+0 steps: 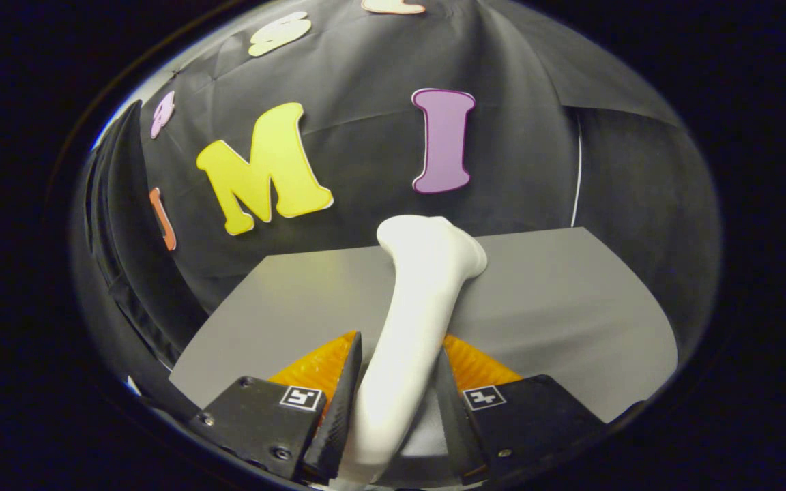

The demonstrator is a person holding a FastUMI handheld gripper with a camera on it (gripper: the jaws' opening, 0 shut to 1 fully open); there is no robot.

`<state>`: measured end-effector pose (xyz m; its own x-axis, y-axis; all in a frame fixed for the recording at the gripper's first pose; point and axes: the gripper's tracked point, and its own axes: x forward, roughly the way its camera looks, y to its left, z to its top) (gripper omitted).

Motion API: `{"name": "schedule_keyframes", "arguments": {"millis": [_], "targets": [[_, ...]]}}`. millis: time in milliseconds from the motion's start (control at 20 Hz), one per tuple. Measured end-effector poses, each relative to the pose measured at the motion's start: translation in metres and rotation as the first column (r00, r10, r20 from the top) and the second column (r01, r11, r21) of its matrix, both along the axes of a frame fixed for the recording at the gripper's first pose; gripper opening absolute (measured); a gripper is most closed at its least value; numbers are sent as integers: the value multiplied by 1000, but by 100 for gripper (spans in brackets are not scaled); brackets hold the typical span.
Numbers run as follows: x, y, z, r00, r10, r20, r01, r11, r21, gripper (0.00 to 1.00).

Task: Iron the clothes twice with a garment steamer, once on the left side and once on the right side.

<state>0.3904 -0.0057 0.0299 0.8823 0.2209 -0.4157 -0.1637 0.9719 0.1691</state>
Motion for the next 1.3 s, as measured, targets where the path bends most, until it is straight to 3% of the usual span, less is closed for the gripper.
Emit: {"name": "schedule_keyframes", "arguments": {"millis": [300, 450, 600, 900, 1050, 1300], "targets": [[-1, 6, 4, 1000, 9, -7, -8, 997, 80, 54], [-5, 3, 16, 999, -6, 46, 5, 1000, 24, 50], [-18, 5, 34, 992, -44, 116, 48, 998, -33, 46], [-51, 7, 61, 971, -124, 206, 132, 991, -26, 39], [-71, 30, 68, 975, -85, 204, 79, 996, 36, 38], [-101, 62, 75, 979, -72, 193, 63, 997, 51, 38]]}}
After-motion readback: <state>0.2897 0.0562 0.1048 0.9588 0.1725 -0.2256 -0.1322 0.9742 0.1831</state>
